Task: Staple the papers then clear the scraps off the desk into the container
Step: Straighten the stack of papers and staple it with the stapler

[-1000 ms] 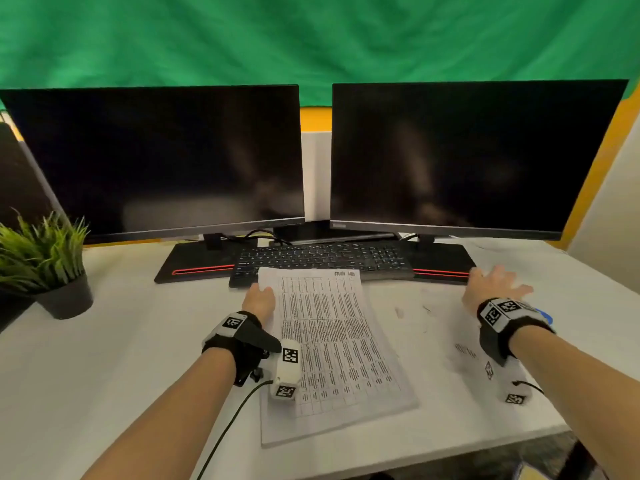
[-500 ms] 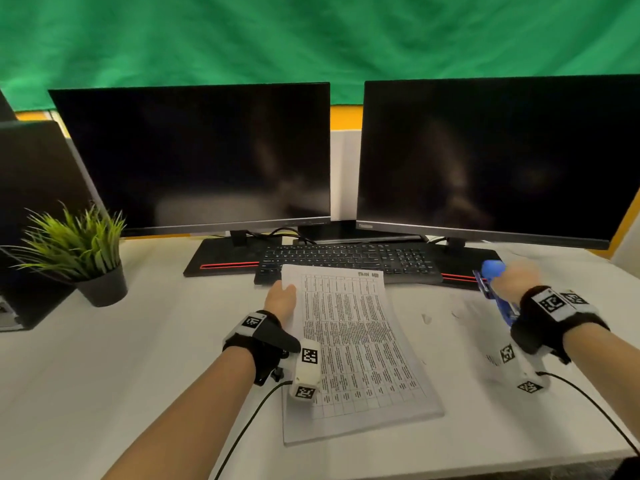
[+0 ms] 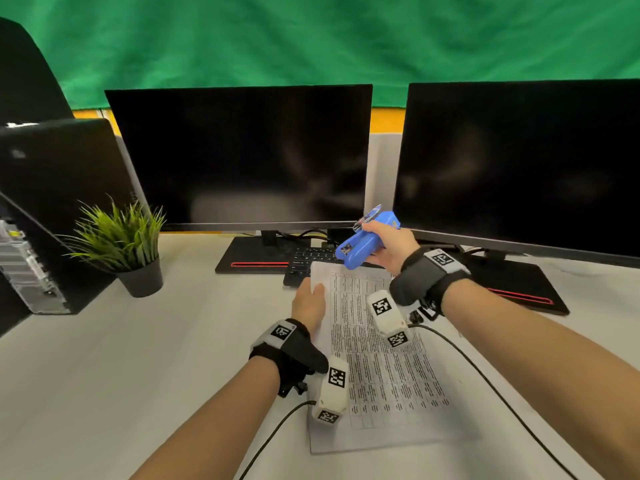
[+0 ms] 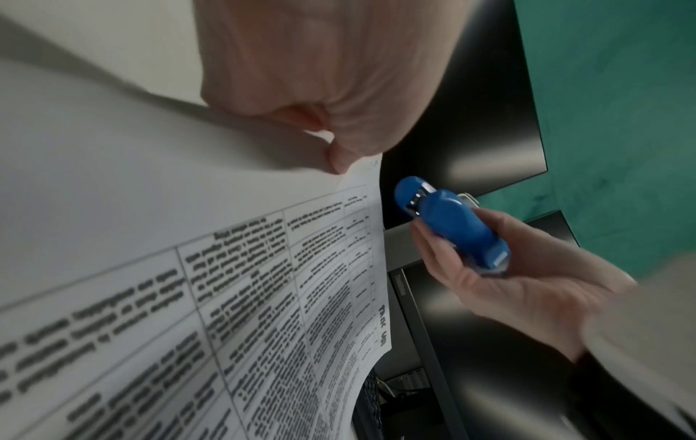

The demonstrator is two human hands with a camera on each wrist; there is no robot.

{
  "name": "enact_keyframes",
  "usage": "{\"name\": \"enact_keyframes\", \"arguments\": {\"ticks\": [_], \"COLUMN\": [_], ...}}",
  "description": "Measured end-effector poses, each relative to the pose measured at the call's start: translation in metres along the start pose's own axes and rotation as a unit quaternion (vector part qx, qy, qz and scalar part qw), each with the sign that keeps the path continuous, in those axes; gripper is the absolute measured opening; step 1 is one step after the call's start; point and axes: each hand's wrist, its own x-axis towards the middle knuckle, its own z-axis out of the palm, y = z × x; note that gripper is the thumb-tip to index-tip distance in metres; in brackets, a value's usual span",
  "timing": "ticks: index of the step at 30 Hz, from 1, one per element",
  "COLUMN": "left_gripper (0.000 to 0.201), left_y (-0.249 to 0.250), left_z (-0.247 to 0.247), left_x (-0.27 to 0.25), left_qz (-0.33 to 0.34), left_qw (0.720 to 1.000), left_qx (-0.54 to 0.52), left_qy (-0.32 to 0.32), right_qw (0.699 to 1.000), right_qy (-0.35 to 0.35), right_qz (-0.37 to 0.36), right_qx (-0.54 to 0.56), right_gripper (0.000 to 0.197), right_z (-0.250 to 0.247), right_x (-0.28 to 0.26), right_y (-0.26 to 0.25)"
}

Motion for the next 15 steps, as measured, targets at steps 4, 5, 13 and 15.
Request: {"name": "enact_keyframes", "arguments": {"ticks": [4, 5, 13, 15], "left_gripper": [0.037, 0.037, 0.033, 0.032], "left_y": [0.002, 0.003, 0.006, 0.008], "left_z": [-0.002, -0.001, -0.003, -0.003], "left_x": [-0.003, -0.003, -0.003, -0.005], "left_qz": [0.024, 0.029, 0.056, 0.066], "left_qw": [1.000, 0.999, 0.998, 0.997], "left_qx": [-0.003, -0.002, 0.017, 0.020], "left_qy": [0.014, 0.017, 0.015, 0.016], "right_qw": [0.997, 0.995, 0.957, 0.949], "right_qy": [0.019, 0.018, 0.014, 0.002], "right_qz": [-0.014, -0.018, -0.055, -0.066], "right_qx": [-0.068, -0.094, -0.286, -0.309], "right_gripper": [0.065, 0.067, 0.068, 0.066], "right_z": [0.020, 0.024, 0.047, 0.051], "right_x": [0.017, 0.019, 0.031, 0.032], "right_y": [0.010, 0.013, 0.019, 0.022]}}
